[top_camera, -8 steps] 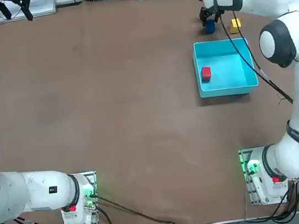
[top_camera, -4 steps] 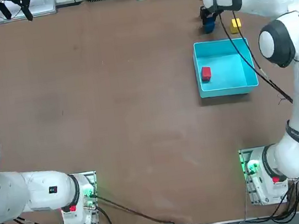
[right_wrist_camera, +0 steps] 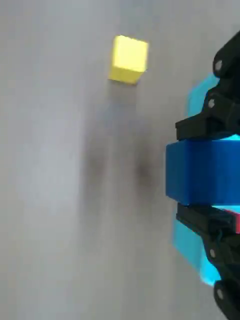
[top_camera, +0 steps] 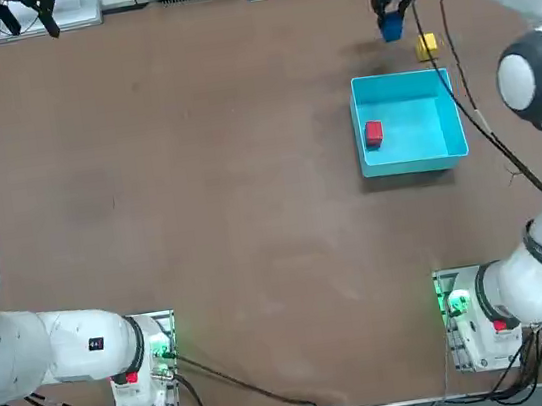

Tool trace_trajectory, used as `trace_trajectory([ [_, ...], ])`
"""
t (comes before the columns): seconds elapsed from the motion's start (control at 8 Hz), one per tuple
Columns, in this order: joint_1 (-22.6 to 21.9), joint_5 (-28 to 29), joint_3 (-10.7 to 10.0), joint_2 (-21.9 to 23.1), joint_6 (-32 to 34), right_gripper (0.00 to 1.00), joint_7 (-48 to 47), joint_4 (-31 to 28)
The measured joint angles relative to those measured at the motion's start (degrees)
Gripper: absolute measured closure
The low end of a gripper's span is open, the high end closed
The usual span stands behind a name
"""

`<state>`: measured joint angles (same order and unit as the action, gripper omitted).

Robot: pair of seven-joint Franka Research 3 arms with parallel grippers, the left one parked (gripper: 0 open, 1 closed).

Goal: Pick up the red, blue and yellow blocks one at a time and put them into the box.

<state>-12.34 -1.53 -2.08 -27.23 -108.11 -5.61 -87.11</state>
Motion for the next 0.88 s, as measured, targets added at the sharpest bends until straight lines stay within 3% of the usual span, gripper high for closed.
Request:
trace_trajectory([
  [0.25,-1.15,0.01,0.18,10.35,-0.92,0.31,-0.31,-13.74],
  [0.5,-2.24,0.05,0.37,19.39,-8.07,0.31,-1.41,-30.53],
  [0.62,-2.87,0.05,0.42,22.66,-12.93,0.31,-1.83,-38.1],
  [0.88,-3.66,0.05,0.47,25.07,-22.87,0.31,-2.43,-48.49],
])
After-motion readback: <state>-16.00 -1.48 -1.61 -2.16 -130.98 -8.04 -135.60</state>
